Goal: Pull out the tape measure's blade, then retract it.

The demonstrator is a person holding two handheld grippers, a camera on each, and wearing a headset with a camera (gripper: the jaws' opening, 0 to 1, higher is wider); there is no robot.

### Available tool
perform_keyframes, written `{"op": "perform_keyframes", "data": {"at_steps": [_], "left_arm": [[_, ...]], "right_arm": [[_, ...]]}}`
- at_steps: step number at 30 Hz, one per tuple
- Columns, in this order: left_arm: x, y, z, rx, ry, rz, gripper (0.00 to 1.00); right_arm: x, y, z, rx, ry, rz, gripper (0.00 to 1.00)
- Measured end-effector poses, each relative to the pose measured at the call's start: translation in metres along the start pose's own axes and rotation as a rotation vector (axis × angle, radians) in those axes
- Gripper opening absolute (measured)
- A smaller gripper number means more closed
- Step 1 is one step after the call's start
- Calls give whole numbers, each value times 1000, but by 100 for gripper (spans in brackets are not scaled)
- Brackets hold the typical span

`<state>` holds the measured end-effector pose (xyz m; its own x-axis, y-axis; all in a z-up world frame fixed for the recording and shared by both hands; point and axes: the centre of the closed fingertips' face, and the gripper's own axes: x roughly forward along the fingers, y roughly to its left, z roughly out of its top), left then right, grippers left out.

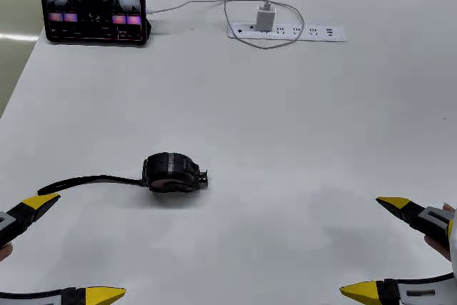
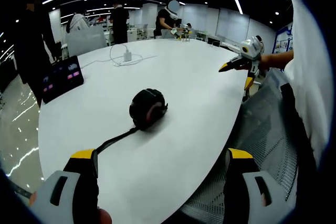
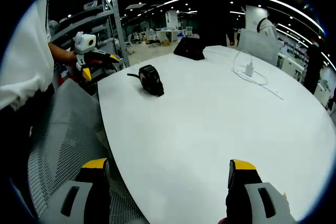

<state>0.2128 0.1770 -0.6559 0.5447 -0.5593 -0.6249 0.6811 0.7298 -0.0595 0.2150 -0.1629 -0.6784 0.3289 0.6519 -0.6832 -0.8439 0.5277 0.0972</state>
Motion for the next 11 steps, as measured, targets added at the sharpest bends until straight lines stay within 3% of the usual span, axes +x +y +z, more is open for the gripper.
{"op": "perform_keyframes", "data": {"at_steps": [11], "left_arm": [[0, 1, 2, -8, -5, -3, 99]], "right_arm": [[0, -2, -2, -1, 2, 2, 93]]}}
